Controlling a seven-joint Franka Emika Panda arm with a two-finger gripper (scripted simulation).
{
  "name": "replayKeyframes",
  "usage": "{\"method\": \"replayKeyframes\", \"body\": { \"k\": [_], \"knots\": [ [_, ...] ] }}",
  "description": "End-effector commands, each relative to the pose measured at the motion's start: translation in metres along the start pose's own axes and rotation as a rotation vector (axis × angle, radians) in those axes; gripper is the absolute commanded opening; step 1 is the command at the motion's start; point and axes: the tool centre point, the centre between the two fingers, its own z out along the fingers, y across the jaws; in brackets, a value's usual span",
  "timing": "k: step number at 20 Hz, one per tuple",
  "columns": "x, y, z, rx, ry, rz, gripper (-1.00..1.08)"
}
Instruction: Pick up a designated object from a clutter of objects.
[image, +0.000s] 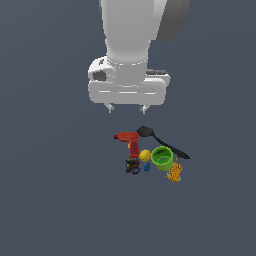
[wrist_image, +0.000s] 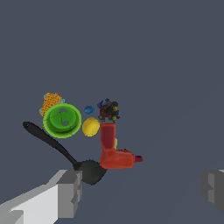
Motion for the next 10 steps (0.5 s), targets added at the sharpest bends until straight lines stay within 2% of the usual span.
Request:
{"method": "replayKeyframes", "body": {
  "k": [1, 10],
  "knots": [
    [0.0, 0.0, 0.0, 0.0, 0.0, 0.0, 0.28],
    [-0.001, -0.01, 0.001, -0.013, -0.006, -0.035, 0.28]
  ]
}}
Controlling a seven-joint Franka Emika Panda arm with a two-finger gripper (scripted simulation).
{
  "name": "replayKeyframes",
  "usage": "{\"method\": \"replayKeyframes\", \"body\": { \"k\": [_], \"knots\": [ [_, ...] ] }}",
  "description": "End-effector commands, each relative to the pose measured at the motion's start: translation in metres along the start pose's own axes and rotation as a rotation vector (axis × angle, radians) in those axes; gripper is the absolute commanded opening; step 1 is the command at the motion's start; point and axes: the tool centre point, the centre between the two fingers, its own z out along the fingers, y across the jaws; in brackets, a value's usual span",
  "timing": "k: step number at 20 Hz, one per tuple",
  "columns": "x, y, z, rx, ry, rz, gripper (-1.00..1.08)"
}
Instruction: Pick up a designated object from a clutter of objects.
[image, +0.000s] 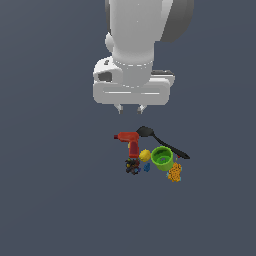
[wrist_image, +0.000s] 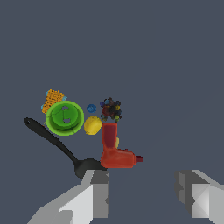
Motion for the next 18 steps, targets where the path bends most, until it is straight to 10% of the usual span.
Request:
{"method": "replayKeyframes", "body": {
  "k": [1, 18],
  "knots": [
    [0.0, -0.001, 0.001, 0.001, 0.0, 0.002, 0.28],
    [0.009, -0.057, 0.05, 0.185, -0.004, 0.262, 0.28]
  ]
}}
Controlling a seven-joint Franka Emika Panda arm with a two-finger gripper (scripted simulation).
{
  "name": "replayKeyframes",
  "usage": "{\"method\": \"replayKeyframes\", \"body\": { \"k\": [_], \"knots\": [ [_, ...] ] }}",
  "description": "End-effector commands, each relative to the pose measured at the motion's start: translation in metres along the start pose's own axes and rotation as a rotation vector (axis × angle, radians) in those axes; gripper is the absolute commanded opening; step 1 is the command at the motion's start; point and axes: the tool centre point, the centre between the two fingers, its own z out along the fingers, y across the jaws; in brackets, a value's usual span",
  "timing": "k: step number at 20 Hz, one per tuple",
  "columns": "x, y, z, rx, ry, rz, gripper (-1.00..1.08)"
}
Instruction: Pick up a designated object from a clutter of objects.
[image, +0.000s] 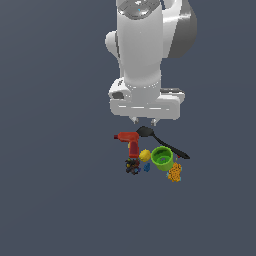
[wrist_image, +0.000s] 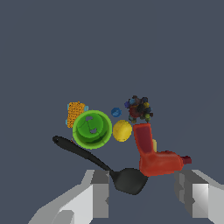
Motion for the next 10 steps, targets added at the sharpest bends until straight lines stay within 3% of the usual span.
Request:
{"method": "replayKeyframes", "body": {
  "k": [1, 10],
  "knots": [
    [-0.001, -0.011, 0.014, 0.043, -0.005, 0.074, 0.28],
    [-0.008, -0.044, 0.069, 0.188, -0.038, 0.402, 0.28]
  ]
}}
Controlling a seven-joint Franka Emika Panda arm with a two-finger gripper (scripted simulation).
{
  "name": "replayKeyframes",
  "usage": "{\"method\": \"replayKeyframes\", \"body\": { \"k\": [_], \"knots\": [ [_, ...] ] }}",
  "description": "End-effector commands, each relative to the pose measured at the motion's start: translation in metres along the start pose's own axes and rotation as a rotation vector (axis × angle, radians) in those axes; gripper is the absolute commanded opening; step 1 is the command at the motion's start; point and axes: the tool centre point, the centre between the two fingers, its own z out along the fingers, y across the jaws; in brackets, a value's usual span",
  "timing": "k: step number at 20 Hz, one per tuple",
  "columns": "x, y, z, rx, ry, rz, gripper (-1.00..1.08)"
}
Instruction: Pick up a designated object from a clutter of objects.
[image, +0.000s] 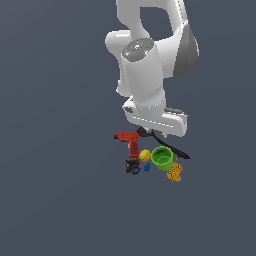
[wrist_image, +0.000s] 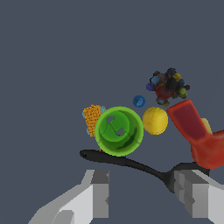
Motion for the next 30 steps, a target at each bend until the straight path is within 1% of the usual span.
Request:
{"method": "replayKeyframes", "body": {
  "k": [1, 5, 10, 14, 18, 24, 30],
  "knots": [
    [-0.004, -0.003, 0.016, 0.034, -0.009, 0.099, 0.28],
    [-0.009, -0.006, 0.041, 0.08, -0.022, 0.261, 0.28],
    [-0.015, -0.003, 0.07, 0.122, -0.035, 0.472, 0.28],
    [-0.02, 0.003, 0.092, 0.143, -0.04, 0.633, 0.28],
    [-0.024, 0.01, 0.108, 0.154, -0.04, 0.76, 0.28],
    [-0.028, 0.019, 0.123, 0.161, -0.037, 0.885, 0.28],
    [-0.029, 0.022, 0.128, 0.162, -0.035, 0.927, 0.28]
  ]
}}
